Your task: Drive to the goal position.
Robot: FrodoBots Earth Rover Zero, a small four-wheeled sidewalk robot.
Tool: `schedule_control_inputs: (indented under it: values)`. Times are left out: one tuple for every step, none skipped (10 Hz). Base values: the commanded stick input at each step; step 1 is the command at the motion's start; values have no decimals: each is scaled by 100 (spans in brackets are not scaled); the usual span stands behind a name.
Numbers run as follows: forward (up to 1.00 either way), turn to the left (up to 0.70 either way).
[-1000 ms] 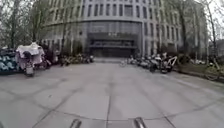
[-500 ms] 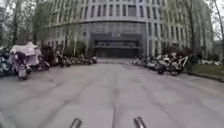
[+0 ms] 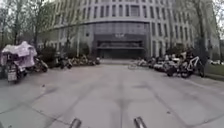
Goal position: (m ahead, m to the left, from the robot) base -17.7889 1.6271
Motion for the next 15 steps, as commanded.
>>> schedule_control_inputs:
  values:
    - [100, -2]
    - [100, -34]
    - [100, -34]
    - [100, -34]
    - [100, -34]
    - [100, -34]
    - [100, -34]
    - [100, -34]
    - [100, -34]
    - [100, -30]
    - [100, -23]
    - [100, -16]
    - [100, -9]
    - [100, -2]
    - [100, 5]
